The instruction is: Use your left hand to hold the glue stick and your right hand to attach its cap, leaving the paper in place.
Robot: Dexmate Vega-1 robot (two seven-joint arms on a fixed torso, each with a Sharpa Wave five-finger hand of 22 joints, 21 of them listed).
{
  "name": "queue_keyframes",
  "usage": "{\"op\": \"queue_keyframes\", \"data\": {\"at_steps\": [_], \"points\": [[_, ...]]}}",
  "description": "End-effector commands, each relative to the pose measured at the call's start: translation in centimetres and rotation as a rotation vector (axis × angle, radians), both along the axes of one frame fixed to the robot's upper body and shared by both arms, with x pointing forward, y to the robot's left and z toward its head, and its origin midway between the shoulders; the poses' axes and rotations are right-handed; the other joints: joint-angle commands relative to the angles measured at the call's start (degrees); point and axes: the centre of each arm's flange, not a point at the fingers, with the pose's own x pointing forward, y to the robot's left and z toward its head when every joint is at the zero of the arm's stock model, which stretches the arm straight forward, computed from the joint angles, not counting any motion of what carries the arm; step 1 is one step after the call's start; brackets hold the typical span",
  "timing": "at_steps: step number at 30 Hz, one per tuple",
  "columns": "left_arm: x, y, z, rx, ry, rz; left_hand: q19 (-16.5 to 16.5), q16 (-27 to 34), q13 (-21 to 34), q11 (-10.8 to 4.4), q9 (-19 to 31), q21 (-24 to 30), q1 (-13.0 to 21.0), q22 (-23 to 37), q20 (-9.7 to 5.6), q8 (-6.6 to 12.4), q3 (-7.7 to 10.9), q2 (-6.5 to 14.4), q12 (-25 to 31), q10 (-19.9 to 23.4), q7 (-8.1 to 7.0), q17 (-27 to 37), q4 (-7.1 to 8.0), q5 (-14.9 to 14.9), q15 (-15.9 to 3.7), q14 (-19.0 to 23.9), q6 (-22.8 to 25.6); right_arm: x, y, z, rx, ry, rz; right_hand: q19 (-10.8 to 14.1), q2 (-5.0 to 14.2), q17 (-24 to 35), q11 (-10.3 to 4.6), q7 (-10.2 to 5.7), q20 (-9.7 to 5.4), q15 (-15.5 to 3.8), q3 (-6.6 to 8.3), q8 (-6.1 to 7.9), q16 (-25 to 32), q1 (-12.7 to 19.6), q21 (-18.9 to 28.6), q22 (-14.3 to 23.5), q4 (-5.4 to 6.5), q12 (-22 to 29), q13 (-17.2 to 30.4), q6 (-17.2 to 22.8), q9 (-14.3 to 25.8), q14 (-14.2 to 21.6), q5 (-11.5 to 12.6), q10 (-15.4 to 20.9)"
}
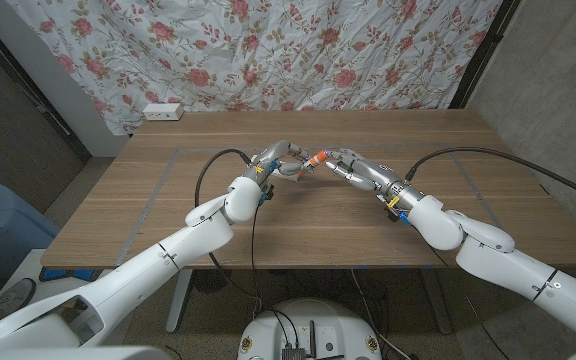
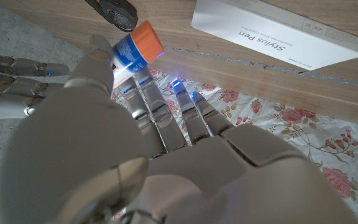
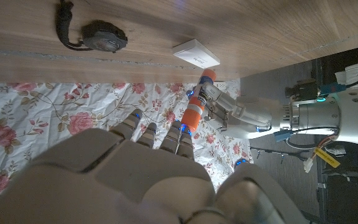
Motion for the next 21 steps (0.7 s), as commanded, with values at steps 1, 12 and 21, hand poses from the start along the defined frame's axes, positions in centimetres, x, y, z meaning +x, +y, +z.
{"op": "queue_keyframes", "data": {"at_steps": [1, 12, 21], "points": [[-0.07, -0.02, 0.15, 0.004, -0.006, -0.002, 0.6, 0.4, 0.3, -3.45, 0.1, 0.4, -0.1, 0.2, -0.47, 0.48, 0.97, 3.6, 0.5, 4.3, -0.95, 0.3, 1.59, 0.3, -8.82, 0.7, 4.9, -0.26, 0.59, 0.1, -0.034, -0.016, -0.019, 0.5, 4.07, 0.2, -0.24, -0.01, 0.16, -0.01, -0.06, 0.51, 0.4, -0.9, 0.2, 0.1, 0.49, 0.4, 0.2, 0.9, 0.3, 0.1, 0.4, 0.5], [-0.14, -0.03, 0.03, -0.004, -0.013, 0.004, 1.4, 0.6, 0.3, -3.42, 0.1, 0.6, 0.6, 0.2, -0.75, 0.96, 1.15, 4.0, 0.9, 6.2, -0.58, 0.4, 1.36, 0.3, -9.54, 1.7, 6.4, -0.36, 0.85, 0.01, -0.05, -0.006, -0.028, 0.6, 4.25, 0.2, -0.18, 0.03, 0.21, -0.05, -0.12, 0.53, 0.5, -1.9, 0.3, 0.1, 0.63, 0.4, 0.2, 1.4, 0.4, 0.1, 0.6, 0.8], [-0.24, -0.03, -0.04, -0.009, -0.02, 0.014, 2.2, 0.8, 0.2, -3.34, 0.0, 0.6, 2.0, 0.2, -1.12, 1.22, 1.4, 3.9, 1.1, 8.2, 0.86, 0.4, 0.99, 0.3, -9.8, 2.8, 7.6, -0.39, 0.9, -0.12, -0.062, 0.003, -0.028, 0.6, 4.31, 0.2, 0.01, 0.07, 0.23, -0.03, -0.15, 0.49, 0.6, -2.4, 0.3, 0.1, 0.67, 0.4, 0.2, 1.5, 0.4, 0.2, 0.6, 1.0]]}}
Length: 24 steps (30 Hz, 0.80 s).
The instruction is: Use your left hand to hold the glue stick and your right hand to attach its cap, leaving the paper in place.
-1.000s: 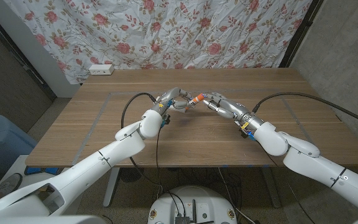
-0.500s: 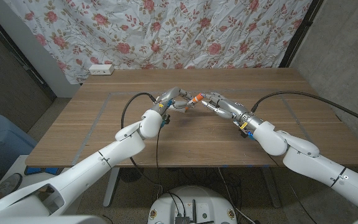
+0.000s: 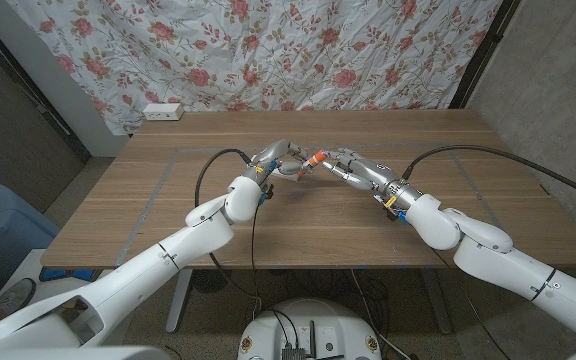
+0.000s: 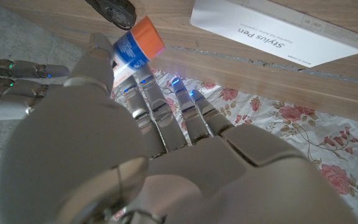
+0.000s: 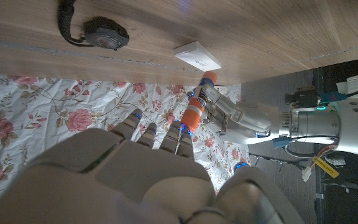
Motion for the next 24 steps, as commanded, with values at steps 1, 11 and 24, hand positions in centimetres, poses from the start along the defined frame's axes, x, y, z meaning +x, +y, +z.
{"op": "queue_keyframes", "data": {"at_steps": [1, 11, 24], "points": [[-0.17, 0.02, 0.01, -0.009, -0.016, 0.011, 0.7, 0.2, 0.2, -4.48, 0.2, 0.2, 2.1, 0.2, -1.3, 1.17, 1.4, 3.9, 0.6, 7.2, 0.1, 0.1, 1.0, 0.4, -9.41, 0.8, 6.8, -0.2, 0.34, -0.09, -0.018, 0.01, -0.001, 0.4, 5.22, 0.1, -0.03, 0.0, 0.45, -0.03, 0.0, 0.44, 0.6, -0.6, 0.3, 0.1, 0.52, 0.2, 0.2, 0.6, 0.3, 0.2, 0.2, 0.6], [-0.17, -0.04, 0.05, -0.011, -0.022, 0.003, 0.9, 0.3, 0.2, -4.49, 0.2, 0.2, 2.3, 0.2, -1.37, 1.16, 1.32, 3.8, 0.6, 7.9, -0.21, 0.2, 1.15, 0.3, -9.36, 1.3, 7.1, -0.22, 0.36, -0.17, -0.033, 0.011, 0.001, 0.6, 5.24, 0.1, -0.18, -0.08, 0.6, -0.18, -0.07, 0.54, 0.7, -1.3, 0.3, 0.1, 0.55, 0.3, 0.2, 1.3, 0.3, 0.2, 0.3, 1.2], [-0.21, -0.14, 0.09, -0.009, -0.022, 0.0, 0.9, 0.3, 0.1, -4.54, 0.2, 0.2, 2.4, 0.2, -1.3, 1.2, 1.17, 3.7, 0.5, 8.3, -0.73, 0.2, 1.28, 0.1, -9.36, 1.6, 7.5, -0.12, 0.61, 0.01, -0.035, 0.015, 0.01, 0.7, 5.24, 0.1, -0.34, -0.04, 0.62, -0.52, -0.13, 0.62, 0.8, -1.8, 0.4, 0.1, 0.54, 0.3, 0.2, 2.2, 0.4, 0.4, 0.4, 1.8]]}}
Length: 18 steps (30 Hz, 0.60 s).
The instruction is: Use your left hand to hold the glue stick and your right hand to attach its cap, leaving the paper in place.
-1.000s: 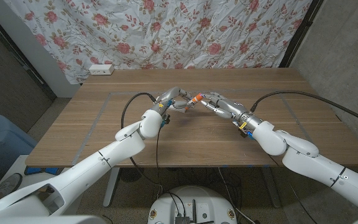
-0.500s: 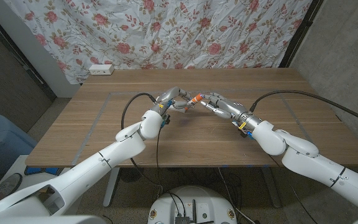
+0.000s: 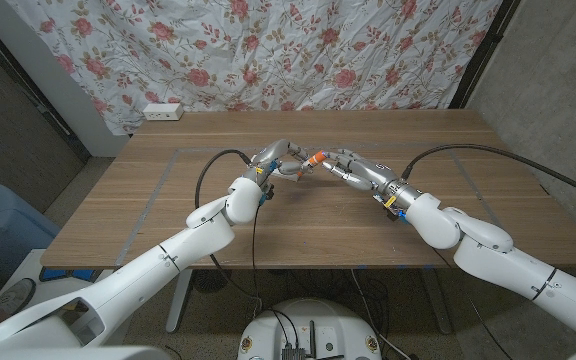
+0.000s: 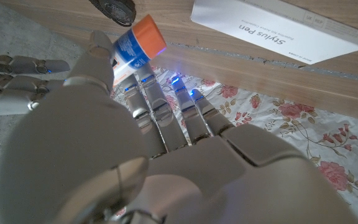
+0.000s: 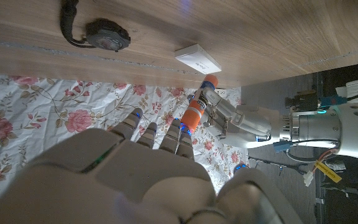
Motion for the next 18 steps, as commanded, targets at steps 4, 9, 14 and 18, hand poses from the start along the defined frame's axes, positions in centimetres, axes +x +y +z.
{"op": "queue_keyframes", "data": {"at_steps": [4, 9, 14, 18], "points": [[0.02, -0.13, 0.07, 0.005, -0.004, -0.008, 0.5, 0.3, 0.2, -5.98, 0.3, 0.1, 2.4, 0.2, -1.2, 1.17, 0.99, 3.6, 0.3, 7.1, -2.08, 0.2, 1.42, 0.0, -9.57, 0.7, 6.5, 0.16, 0.21, 0.06, -0.015, 0.005, 0.012, 0.3, 5.47, 0.1, 0.17, -0.88, 0.17, -0.35, 0.11, 0.32, 0.4, -0.8, 0.3, 0.1, 0.3, 0.3, 0.2, 1.5, 0.3, 0.2, 0.5, 0.6], [0.04, -0.13, 0.09, 0.005, -0.001, -0.004, 0.5, 0.3, 0.1, -5.99, 0.3, 0.1, 2.3, 0.2, -1.26, 1.12, 0.89, 3.6, 0.2, 7.2, -2.18, 0.2, 1.5, -0.1, -9.56, 0.8, 6.5, 0.28, 0.25, -0.02, -0.024, 0.01, 0.017, 0.3, 5.47, 0.1, 0.05, -0.85, 0.21, -0.39, 0.1, 0.36, 0.4, -0.8, 0.4, 0.1, 0.3, 0.3, 0.2, 1.7, 0.3, 0.3, 0.5, 0.7], [0.06, -0.13, 0.21, 0.012, -0.005, -0.009, 0.5, 0.3, 0.1, -5.98, 0.3, 0.1, 2.3, 0.2, -1.23, 1.06, 0.82, 3.6, 0.2, 7.3, -2.41, 0.2, 1.55, -0.1, -9.58, 0.9, 6.5, 0.4, 0.36, -0.1, -0.031, 0.013, 0.021, 0.5, 5.46, 0.1, 0.05, -0.79, 0.24, -0.42, 0.08, 0.39, 0.5, -0.9, 0.4, 0.1, 0.3, 0.4, 0.2, 2.0, 0.3, 0.3, 0.6, 1.1], [0.07, -0.13, 0.27, 0.014, -0.01, -0.009, 0.5, 0.2, 0.1, -5.97, 0.3, 0.1, 2.4, 0.2, -1.3, 1.21, 0.79, 3.6, 0.2, 7.6, -2.08, 0.2, 1.58, -0.2, -9.65, 1.0, 6.9, 0.46, 0.42, -0.12, -0.037, 0.015, 0.024, 0.5, 5.46, 0.1, 0.14, -0.77, 0.23, -0.43, 0.07, 0.37, 0.5, -0.9, 0.4, 0.1, 0.29, 0.3, 0.2, 2.1, 0.3, 0.4, 0.6, 1.1]]}}
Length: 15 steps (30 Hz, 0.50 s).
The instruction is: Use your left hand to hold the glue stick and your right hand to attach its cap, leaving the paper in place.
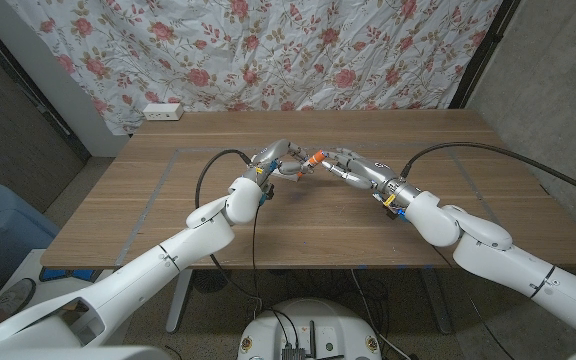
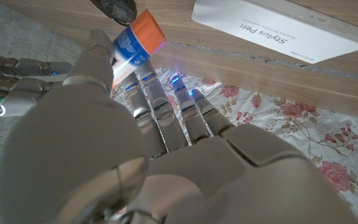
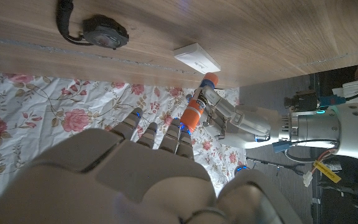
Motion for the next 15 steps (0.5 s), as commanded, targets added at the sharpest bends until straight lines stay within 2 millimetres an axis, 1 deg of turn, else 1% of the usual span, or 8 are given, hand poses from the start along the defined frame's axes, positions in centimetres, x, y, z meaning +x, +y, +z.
{"op": "queue_keyframes", "data": {"at_steps": [1, 15], "points": [[0.06, -0.07, 0.18, 0.011, -0.008, -0.007, 0.5, 0.2, 0.1, -6.27, 0.3, 0.1, 2.4, 0.2, -1.31, 1.2, 1.05, 3.6, 0.2, 7.3, -2.42, 0.2, 1.32, -0.2, -9.44, 0.6, 6.6, 0.23, 0.21, -0.14, -0.018, 0.01, 0.011, 0.3, 6.13, 0.1, -0.02, -0.99, 0.0, -0.23, 0.06, 0.46, 0.5, -0.3, 0.4, 0.1, 0.3, 0.4, 0.4, 1.9, 0.3, 0.2, 0.3, 0.4], [0.23, -0.17, 0.32, 0.015, -0.009, -0.007, 0.6, 0.3, 0.1, -6.25, 0.4, 0.0, 2.9, 0.2, -1.33, 1.16, 1.16, 3.9, 0.1, 7.9, -2.54, 0.3, 1.26, -0.3, -9.62, 1.0, 6.7, 0.56, 0.36, -0.22, -0.04, 0.043, 0.022, 0.4, 6.11, 0.1, 0.23, -0.84, -0.03, -0.21, 0.01, 0.37, 0.6, -0.3, 0.4, 0.1, 0.31, 0.4, 0.4, 2.1, 0.3, 0.3, 0.4, 0.7]]}}
